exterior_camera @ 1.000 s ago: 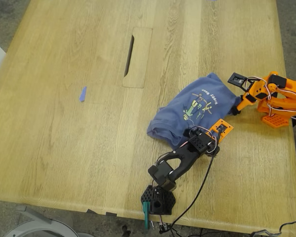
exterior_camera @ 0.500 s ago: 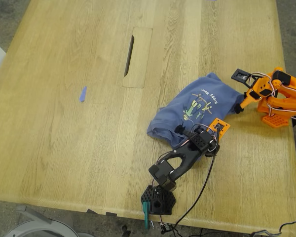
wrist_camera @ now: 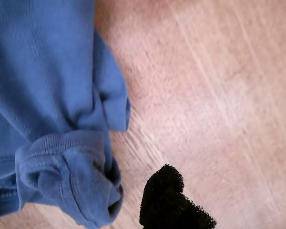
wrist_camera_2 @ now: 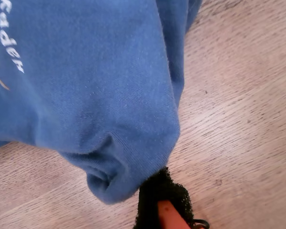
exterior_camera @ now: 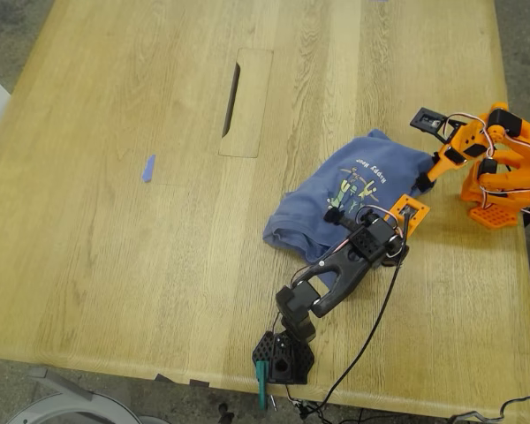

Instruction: Fold a T-shirt

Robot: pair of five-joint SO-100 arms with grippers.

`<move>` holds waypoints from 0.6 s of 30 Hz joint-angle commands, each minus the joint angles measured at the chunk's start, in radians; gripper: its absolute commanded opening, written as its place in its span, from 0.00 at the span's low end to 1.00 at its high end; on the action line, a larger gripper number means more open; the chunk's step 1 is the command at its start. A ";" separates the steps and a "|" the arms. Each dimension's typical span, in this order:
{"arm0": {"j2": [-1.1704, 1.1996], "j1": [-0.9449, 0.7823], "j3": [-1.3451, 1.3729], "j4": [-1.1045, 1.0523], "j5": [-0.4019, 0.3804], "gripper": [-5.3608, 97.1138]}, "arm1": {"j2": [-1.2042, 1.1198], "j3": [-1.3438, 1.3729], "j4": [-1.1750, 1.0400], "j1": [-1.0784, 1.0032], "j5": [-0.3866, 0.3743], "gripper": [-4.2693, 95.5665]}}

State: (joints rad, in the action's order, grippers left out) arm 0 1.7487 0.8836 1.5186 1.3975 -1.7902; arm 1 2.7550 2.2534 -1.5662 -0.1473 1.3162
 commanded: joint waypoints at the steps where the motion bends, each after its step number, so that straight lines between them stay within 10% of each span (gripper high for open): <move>1: 0.017 0.006 -0.124 0.002 0.009 0.97 | -0.026 -0.091 -0.005 -0.017 -0.015 0.48; 13: 0.020 -0.040 -0.135 -0.018 0.061 0.95 | -0.212 -0.262 0.084 -0.049 -0.040 0.40; 18: 0.037 -0.133 -0.046 -0.299 0.147 0.73 | -0.268 -0.161 0.330 0.055 -0.025 0.27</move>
State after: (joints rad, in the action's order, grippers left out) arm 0 1.7426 0.8038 1.4895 1.2640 -1.6751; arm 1 2.5019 2.0831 -1.3300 -0.1258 1.2824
